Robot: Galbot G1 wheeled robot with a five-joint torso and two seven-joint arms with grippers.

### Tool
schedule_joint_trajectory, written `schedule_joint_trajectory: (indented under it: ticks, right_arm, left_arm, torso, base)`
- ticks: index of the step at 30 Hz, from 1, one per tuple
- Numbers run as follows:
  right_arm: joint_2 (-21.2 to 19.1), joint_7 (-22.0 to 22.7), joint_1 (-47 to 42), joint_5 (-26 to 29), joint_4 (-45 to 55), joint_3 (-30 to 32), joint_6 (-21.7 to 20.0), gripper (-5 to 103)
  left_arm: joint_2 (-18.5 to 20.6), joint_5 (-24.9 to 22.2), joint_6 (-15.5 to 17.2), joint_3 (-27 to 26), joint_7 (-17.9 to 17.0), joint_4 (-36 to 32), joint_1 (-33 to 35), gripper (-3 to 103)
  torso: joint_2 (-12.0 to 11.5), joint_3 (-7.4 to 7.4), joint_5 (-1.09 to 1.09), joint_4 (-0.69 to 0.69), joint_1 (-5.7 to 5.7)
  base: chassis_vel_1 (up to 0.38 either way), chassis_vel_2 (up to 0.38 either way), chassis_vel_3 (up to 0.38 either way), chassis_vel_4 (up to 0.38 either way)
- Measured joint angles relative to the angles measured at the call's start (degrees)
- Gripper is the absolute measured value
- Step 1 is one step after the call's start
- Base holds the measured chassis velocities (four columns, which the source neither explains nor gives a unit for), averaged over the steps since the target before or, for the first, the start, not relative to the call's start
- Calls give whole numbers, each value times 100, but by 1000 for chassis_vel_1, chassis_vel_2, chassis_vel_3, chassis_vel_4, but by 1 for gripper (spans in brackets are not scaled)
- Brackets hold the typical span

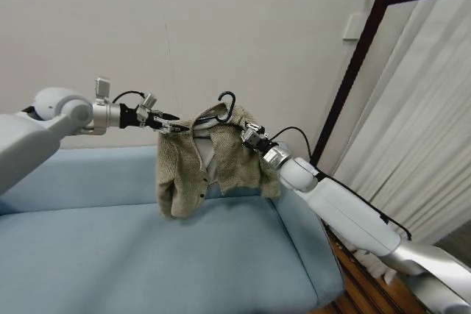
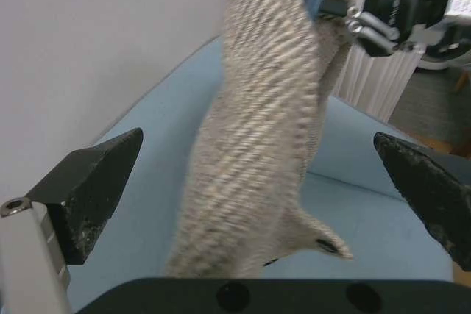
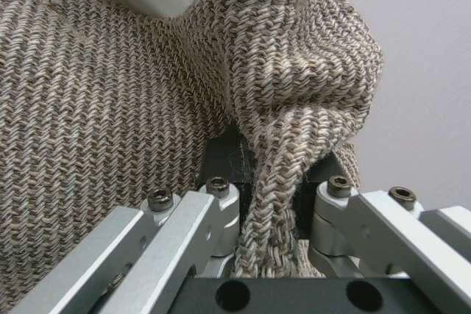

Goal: Pick up the clothes from the sofa and hang them on the clothes hanger.

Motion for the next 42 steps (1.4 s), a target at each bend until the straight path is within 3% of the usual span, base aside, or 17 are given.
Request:
schedule_joint_trajectory:
  ticks: [11,17,19,22,25,26,28,32,37,42]
  right_arm:
    - [-146,-11,-75,10,214,56,69,11]
    - [-137,-10,-34,8,236,26,61,11]
    - [-162,-9,-21,13,248,21,56,11]
    - [-187,-7,-17,22,255,20,54,11]
    - [-251,-6,-17,48,294,28,53,11]
    - [-251,-6,-17,48,294,28,53,11]
    - [-276,-5,-19,62,307,47,55,11]
    - [-302,-5,-21,75,308,75,67,11]
    - [-304,4,-27,86,307,85,84,11]
    - [-283,22,-11,105,299,68,85,12]
  left_arm:
    - [-377,76,-154,478,119,246,-417,103]
    - [-409,275,-253,508,157,273,-392,94]
    - [-461,361,-293,512,222,309,-364,83]
    - [-502,411,-302,513,273,329,-339,78]
    - [-599,512,-316,513,346,356,-274,62]
    - [-599,512,-316,513,346,356,-274,62]
    - [-678,534,-323,511,354,397,-246,51]
    - [-791,555,-337,508,382,467,-229,40]
    - [-917,579,-384,505,444,564,-214,19]
    - [-952,612,-433,504,468,606,-179,11]
  torso:
    - [0,0,1,2,0]
    - [0,0,-1,4,-1]
    - [0,0,-1,4,0]
    - [0,0,-1,2,0]
    - [0,0,0,2,0]
    - [0,0,0,2,0]
    - [0,0,0,2,0]
    - [0,0,0,2,-1]
    - [0,0,1,2,0]
    - [0,0,0,3,0]
  base:
    - [0,0,0,0]
    - [0,0,0,0]
    - [0,0,0,0]
    - [0,0,0,0]
    - [0,0,0,0]
    - [0,0,0,0]
    - [0,0,0,0]
    - [0,0,0,0]
    - [0,0,0,0]
    - [0,0,0,0]
